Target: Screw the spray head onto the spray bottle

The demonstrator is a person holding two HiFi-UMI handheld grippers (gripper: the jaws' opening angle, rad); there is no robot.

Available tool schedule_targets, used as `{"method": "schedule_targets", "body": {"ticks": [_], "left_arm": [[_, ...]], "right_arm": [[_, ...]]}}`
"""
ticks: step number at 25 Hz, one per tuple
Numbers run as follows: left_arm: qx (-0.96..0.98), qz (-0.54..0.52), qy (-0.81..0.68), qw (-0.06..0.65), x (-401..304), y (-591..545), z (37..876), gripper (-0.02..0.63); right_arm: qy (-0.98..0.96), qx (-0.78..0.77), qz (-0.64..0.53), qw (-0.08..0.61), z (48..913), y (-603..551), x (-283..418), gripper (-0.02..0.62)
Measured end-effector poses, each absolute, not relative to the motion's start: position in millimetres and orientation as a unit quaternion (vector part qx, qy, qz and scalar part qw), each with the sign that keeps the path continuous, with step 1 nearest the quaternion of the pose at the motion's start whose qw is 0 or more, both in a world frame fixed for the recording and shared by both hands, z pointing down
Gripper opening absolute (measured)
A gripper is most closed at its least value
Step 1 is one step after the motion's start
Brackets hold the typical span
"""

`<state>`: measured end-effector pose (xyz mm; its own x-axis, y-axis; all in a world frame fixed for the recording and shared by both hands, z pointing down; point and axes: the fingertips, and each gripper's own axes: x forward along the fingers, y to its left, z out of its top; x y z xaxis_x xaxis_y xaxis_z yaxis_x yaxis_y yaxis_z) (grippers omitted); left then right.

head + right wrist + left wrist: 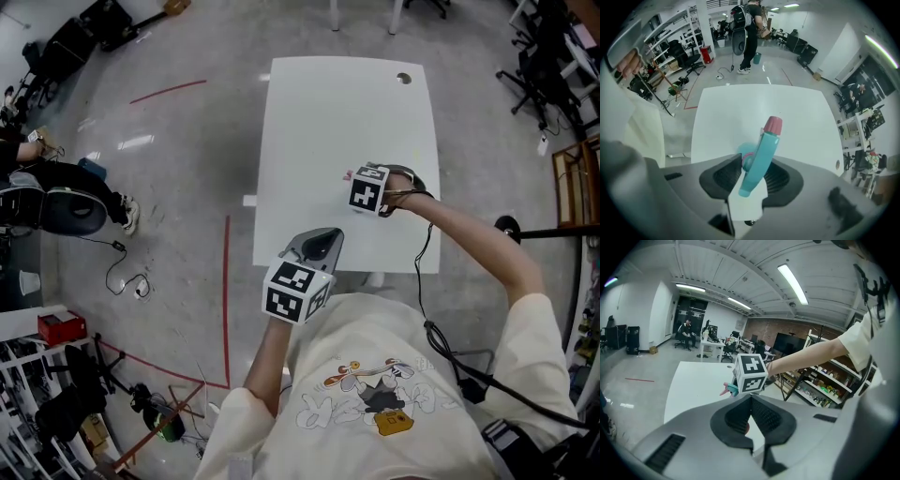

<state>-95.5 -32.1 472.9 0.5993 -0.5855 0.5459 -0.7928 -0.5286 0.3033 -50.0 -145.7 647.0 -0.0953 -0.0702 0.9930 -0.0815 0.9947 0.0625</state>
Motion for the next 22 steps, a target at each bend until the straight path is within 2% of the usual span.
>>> {"method": "schedule_targets", "body": {"ticks": [3,5,7,14,17,18,21,22], "left_arm": [[0.855,0.193,-0.399,0.27,-93,-31,472,0.006],[0.855,0.197,-0.397,0.269,-92,-31,473,0.006],[0.856,0.196,-0.393,0.272,-90,-30,472,0.006],[0.851,0.189,-0.404,0.276,-95,-38,470,0.006],[0.854,0.183,-0.403,0.273,-95,-41,461,0.006],[0.856,0.175,-0.401,0.275,-93,-43,456,0.006],[0.855,0.146,-0.421,0.264,-91,-52,438,0.006],[0.853,0.144,-0.436,0.25,-91,-57,434,0.006]], "right_arm": [[-0.742,0.047,0.021,0.668,648,-142,-47,0.138],[-0.748,0.045,0.039,0.661,647,-142,-47,0.198],[-0.758,0.052,0.051,0.649,635,-148,-47,0.221],[-0.834,0.018,0.076,0.546,513,-138,-27,0.227],[-0.903,0.079,0.033,0.422,426,-143,-12,0.222],[-0.928,0.105,0.033,0.356,399,-140,-7,0.191],[-0.962,0.206,0.084,0.157,359,-124,17,0.008],[-0.957,0.244,0.111,0.111,362,-116,26,0.008]]}}
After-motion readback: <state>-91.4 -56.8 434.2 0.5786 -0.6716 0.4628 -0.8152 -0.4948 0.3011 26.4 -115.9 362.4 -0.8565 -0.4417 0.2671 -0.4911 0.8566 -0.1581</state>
